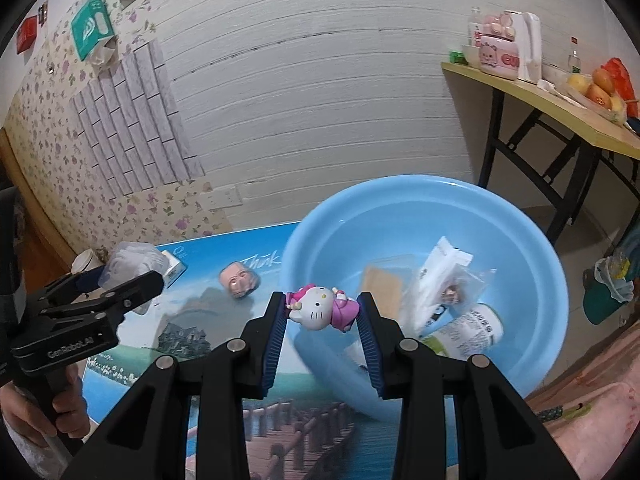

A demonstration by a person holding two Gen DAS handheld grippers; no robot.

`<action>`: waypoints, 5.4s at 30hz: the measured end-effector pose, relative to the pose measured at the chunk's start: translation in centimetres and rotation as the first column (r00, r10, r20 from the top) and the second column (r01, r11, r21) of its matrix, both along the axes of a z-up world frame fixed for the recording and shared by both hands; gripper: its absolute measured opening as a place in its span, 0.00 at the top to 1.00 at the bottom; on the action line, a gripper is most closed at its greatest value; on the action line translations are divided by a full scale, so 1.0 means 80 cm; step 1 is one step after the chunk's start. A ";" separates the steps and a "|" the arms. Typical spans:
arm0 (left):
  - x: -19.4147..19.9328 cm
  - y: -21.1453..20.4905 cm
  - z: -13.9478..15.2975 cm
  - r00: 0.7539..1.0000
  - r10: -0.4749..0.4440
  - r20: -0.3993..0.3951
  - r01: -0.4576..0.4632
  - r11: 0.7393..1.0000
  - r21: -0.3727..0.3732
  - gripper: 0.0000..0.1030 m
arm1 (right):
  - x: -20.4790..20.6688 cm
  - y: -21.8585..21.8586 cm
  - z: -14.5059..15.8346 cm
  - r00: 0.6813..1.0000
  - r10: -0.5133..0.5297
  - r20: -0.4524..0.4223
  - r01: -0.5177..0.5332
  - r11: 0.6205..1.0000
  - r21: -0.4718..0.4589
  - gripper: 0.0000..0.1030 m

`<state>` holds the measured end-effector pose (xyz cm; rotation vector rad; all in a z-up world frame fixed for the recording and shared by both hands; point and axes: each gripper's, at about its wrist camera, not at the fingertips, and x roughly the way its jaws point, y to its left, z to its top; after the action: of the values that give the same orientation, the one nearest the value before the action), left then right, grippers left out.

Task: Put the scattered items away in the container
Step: 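Lift the floss-pick box and Hello Kitty toy and carry them over the basin, then lower the floss-pick box into the basin while the right tool releases the toy inside, then withdraw both open tools from the basin toward the tissue pack and pink case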

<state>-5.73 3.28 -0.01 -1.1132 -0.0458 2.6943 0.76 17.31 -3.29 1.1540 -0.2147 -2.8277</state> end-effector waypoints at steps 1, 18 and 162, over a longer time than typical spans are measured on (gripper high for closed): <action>0.000 0.003 0.002 1.000 -0.003 -0.002 0.003 1.000 -0.001 0.23 | -0.002 0.004 0.000 1.000 -0.004 0.005 0.004 1.000 -0.001 0.64; -0.014 0.078 0.023 0.996 -0.092 -0.019 0.091 0.995 -0.027 0.23 | -0.003 0.063 -0.001 0.998 -0.057 0.028 0.057 0.998 0.032 0.64; -0.132 -0.130 -0.112 0.993 0.022 0.114 -0.009 0.994 -0.112 0.08 | -0.154 -0.197 -0.089 0.967 0.199 0.156 -0.219 0.968 0.125 0.36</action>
<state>-16.26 -7.15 -8.98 -1.3058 0.0775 2.6718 -11.54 1.53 -10.41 1.3217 0.0971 -2.6135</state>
